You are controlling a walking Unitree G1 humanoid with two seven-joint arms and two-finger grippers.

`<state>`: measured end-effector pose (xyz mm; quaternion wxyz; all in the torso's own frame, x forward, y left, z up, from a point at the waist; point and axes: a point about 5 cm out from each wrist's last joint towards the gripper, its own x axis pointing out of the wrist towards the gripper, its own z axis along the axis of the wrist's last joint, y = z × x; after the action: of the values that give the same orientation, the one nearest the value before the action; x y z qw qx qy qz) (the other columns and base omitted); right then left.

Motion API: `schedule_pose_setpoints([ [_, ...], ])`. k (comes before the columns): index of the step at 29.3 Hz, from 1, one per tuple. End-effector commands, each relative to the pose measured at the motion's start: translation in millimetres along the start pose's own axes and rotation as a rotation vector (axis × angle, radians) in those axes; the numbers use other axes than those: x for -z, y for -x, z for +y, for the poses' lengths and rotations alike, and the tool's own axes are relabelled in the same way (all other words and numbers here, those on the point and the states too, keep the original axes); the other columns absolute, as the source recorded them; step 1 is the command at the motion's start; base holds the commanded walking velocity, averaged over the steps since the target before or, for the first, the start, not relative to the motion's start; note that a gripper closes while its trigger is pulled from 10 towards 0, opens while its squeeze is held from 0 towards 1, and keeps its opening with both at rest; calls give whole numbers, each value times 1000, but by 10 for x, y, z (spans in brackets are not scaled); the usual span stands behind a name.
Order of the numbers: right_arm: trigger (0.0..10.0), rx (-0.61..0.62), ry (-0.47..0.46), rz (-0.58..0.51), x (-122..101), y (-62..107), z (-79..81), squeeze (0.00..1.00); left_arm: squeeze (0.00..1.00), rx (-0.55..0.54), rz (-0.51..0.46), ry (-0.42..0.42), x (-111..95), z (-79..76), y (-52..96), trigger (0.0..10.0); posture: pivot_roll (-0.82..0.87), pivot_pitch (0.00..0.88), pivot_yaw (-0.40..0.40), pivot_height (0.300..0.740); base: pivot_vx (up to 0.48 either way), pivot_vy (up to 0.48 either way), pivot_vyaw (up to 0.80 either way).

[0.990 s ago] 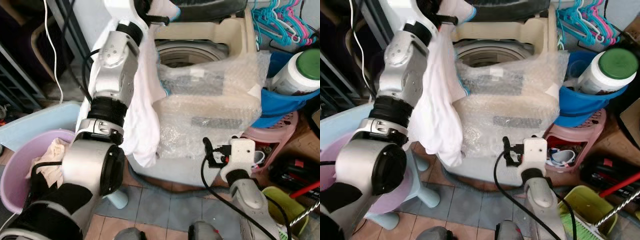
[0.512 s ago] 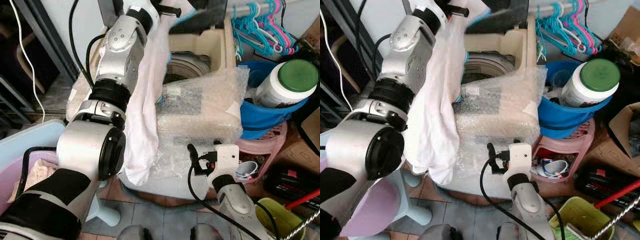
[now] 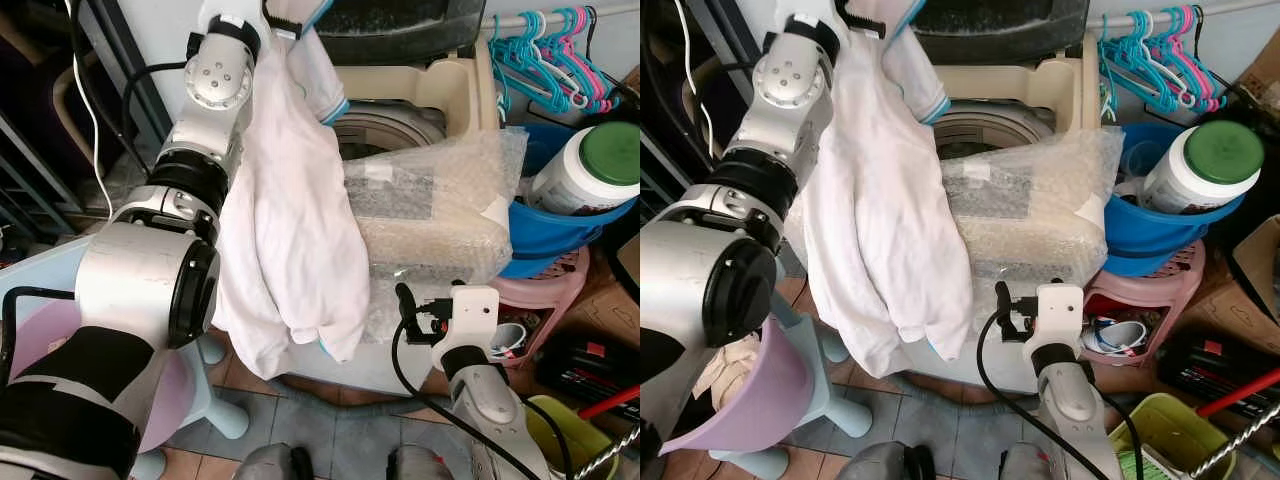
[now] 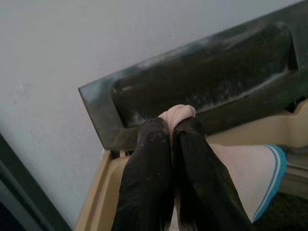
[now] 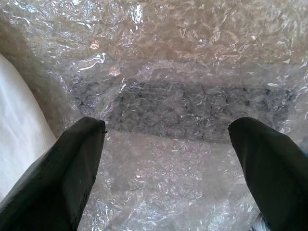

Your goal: Clothes washing

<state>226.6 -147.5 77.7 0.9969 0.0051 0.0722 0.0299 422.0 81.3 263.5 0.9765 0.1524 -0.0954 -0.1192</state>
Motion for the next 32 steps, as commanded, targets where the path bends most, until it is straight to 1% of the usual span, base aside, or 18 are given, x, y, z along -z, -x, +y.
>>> schedule_pose_setpoints([
  [1, 10000, 4, 2, -4, -33, 9, -18, 0, 0, 85, 176, -61, 354, -121, 84, 10000, -174, 83, 99, 740, 0, 0, 0],
  [3, 10000, 4, 3, -5, -42, 10, -18, 0, 0, 102, 203, -43, 468, -165, 128, 10000, -177, 84, 97, 740, 0, 0, 0],
  [5, 10000, 4, 3, -5, -43, 15, -17, 0, 0, 89, 207, -38, 481, -153, 132, 10000, -183, 86, 97, 740, 0, 0, 0],
  [8, 10000, 11, 1, -4, -44, 55, -21, 0, 0, 39, 158, 33, 301, -33, 67, 10000, -186, 98, 95, 740, 0, 0, 0],
  [9, 10000, 13, 0, 0, -42, 82, -15, 0, 0, 16, 113, 66, 139, 62, 18, 10000, -188, 108, 96, 740, 0, 0, 0],
  [10, 10000, 12, -1, 0, -41, 97, -9, 0, 0, 9, 98, 75, 85, 95, 4, 10000, -190, 112, 97, 740, 0, 0, 0],
  [12, 10000, 12, -2, 9, -28, 130, 3, 0, 0, -9, 71, 72, -61, 175, -33, 10000, -194, 125, 103, 740, 0, 0, 0],
  [13, 10000, 21, -7, 15, -18, 176, 7, 0, 0, -22, 37, 55, -209, 221, -65, 10000, -200, 148, 112, 740, 0, 0, 0],
  [17, 10000, 52, -23, 34, 2, 314, 7, 0, 0, -45, -62, 28, -573, 250, -125, 10000, -221, 193, 130, 740, 0, 0, 0],
  [19, 10000, 67, -27, 51, 21, 401, 6, 0, 0, -38, -113, 36, -757, 223, -147, 10000, -236, 214, 139, 740, 0, 0, 0],
  [21, 10000, 97, -31, 71, 39, 540, -5, 0, 0, -11, -182, 8, -1018, 138, -168, 10000, -278, 254, 161, 740, 0, 0, 0],
  [22, 10000, 103, -31, 74, 41, 577, -3, 0, 0, -8, -197, 4, -1070, 124, -169, 10000, -278, 254, 161, 740, 0, 0, 0],
  [23, 10000, 131, -33, 79, 29, 636, -38, 0, 0, -12, -239, -10, -1231, 73, -172, 10000, -302, 270, 170, 740, 0, 0, 0],
  [26, 10000, 169, -34, 89, 14, 752, -79, 0, 0, -16, -293, 4, -1417, 12, -166, 10000, -335, 295, 180, 740, 0, 0, 0],
  [27, 10000, 185, -34, 95, 10, 809, -98, 0, 0, -20, -315, -14, -1489, -18, -161, 10000, -353, 311, 189, 740, 0, 0, 0],
  [28, 10000, 205, -31, 109, 4, 878, -127, 0, 0, -48, -374, -82, -1619, -83, -142, 10000, -367, 323, 192, 740, 0, 0, 0],
  [31, 10000, 213, -27, 125, -21, 996, -136, 0, 0, -76, -422, -188, -1675, -199, -125, 10000, -384, 346, 188, 740, 0, 0, 0],
  [32, 10000, 212, -25, 129, -32, 1017, -132, 0, 0, -42, -399, -218, -1584, -293, -136, 10000, -392, 355, 178, 740, 0, 0, 0],
])
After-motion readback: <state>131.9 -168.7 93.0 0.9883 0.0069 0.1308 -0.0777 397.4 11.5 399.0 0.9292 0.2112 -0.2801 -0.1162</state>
